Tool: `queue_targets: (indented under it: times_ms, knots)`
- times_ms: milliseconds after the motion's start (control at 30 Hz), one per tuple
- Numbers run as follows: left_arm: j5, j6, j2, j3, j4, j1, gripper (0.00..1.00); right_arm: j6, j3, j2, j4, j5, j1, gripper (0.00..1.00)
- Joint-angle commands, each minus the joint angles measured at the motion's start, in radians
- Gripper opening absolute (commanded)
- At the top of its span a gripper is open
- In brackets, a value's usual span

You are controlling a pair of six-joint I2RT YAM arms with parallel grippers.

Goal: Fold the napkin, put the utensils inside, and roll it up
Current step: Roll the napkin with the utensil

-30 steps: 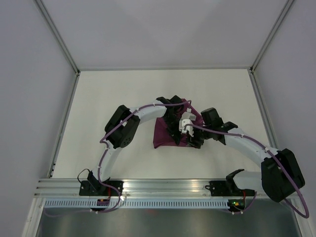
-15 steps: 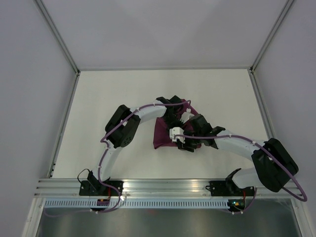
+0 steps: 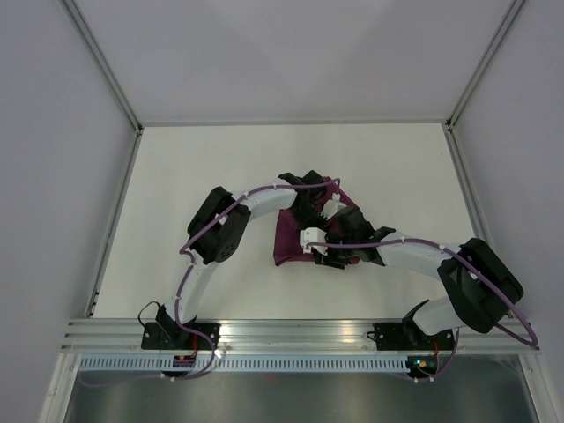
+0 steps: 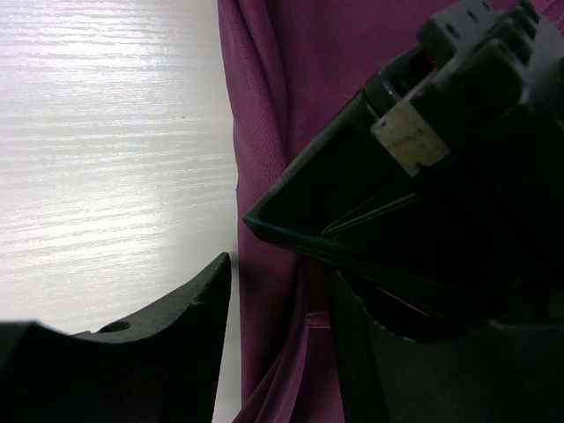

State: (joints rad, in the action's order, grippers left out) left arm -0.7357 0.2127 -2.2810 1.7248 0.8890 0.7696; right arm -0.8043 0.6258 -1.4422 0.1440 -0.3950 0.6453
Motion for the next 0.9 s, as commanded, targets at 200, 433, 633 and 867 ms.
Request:
queue_targets:
  times_ms: [200, 433, 633, 867]
  knots:
    - [0.013, -0.015, -0.038, 0.019, 0.024, -0.007, 0.05, -0.024, -0.020, -0.037, -0.026, 0.025, 0.008, 0.33]
    - [-0.039, -0.018, -0.025, 0.028, 0.024, -0.023, 0.25, -0.053, -0.017, -0.043, 0.023, 0.031, 0.008, 0.09]
    - [-0.139, -0.042, 0.018, 0.035, 0.001, -0.064, 0.37, -0.070, 0.014, -0.063, 0.092, -0.024, -0.006, 0.03]
    - [-0.163, -0.177, 0.084, -0.023, -0.122, -0.147, 0.36, -0.127, 0.109, -0.148, 0.252, -0.158, -0.071, 0.01]
